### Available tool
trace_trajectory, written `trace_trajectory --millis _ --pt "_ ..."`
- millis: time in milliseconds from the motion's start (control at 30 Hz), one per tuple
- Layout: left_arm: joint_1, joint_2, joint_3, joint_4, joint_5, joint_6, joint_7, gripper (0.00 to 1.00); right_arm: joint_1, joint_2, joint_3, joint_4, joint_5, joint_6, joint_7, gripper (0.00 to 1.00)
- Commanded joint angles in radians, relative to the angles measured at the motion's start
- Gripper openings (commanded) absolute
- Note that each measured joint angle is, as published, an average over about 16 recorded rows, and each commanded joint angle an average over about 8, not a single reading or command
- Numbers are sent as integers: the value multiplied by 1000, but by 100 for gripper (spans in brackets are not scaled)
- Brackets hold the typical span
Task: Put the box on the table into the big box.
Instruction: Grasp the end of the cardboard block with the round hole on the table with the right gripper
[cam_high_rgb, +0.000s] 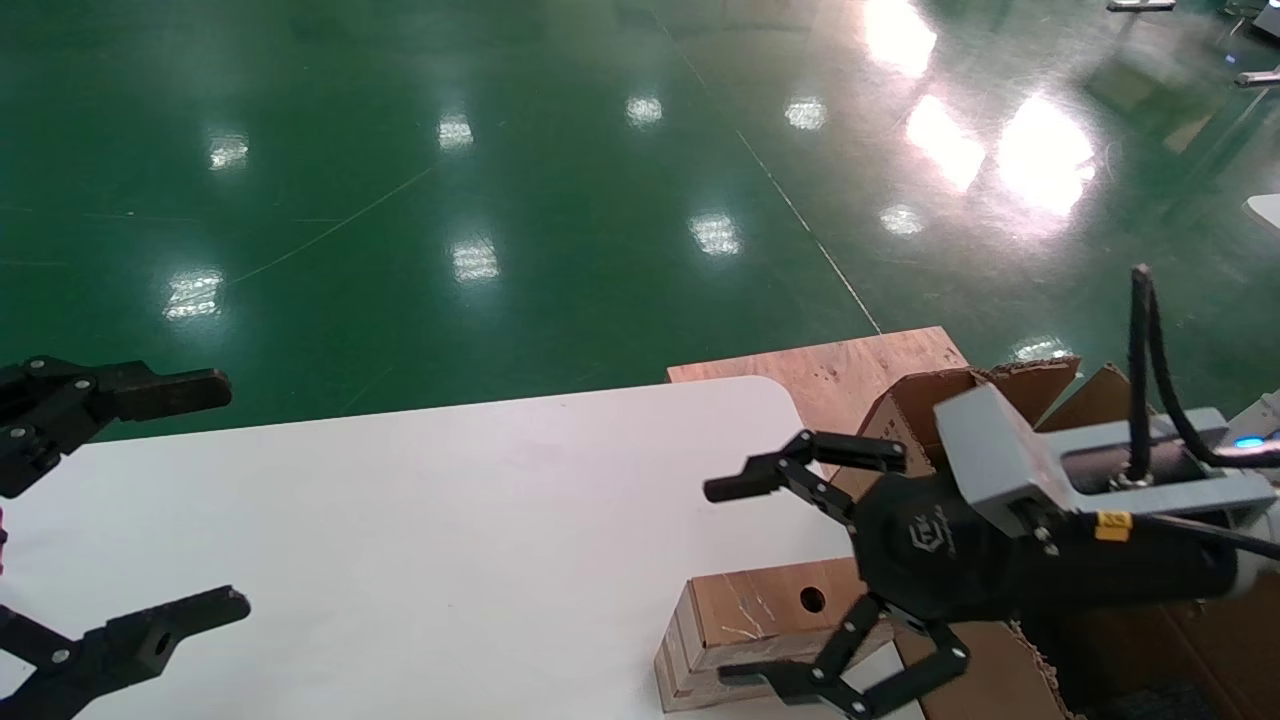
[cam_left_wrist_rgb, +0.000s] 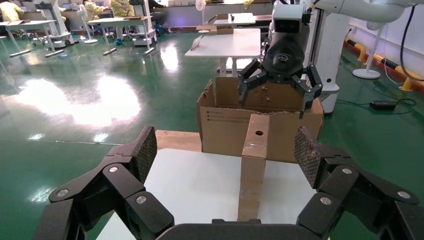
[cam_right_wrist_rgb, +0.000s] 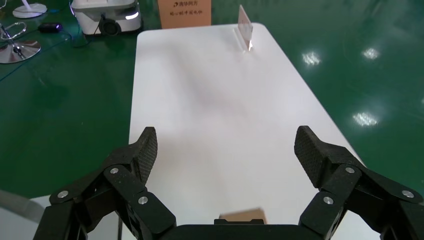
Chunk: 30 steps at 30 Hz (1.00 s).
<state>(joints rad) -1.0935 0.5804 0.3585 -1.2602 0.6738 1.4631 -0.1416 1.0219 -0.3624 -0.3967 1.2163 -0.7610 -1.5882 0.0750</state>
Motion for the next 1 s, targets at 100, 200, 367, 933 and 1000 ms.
trace_trajectory --millis 100,200,367,933,1000 --pt "0 0 0 0 0 0 0 100 -11 36 -37 -17 20 -2 -39 100" --pt "0 0 0 0 0 0 0 100 -10 59 -63 -28 31 -2 -56 100" --pt "0 0 0 0 0 0 0 100 -9 88 -97 -39 36 -3 -62 100" --pt "0 0 0 0 -1 0 0 100 -10 70 -124 -90 0 37 -92 100" --pt "0 0 0 0 -1 0 0 100 -6 64 -127 -112 -9 35 -103 100"
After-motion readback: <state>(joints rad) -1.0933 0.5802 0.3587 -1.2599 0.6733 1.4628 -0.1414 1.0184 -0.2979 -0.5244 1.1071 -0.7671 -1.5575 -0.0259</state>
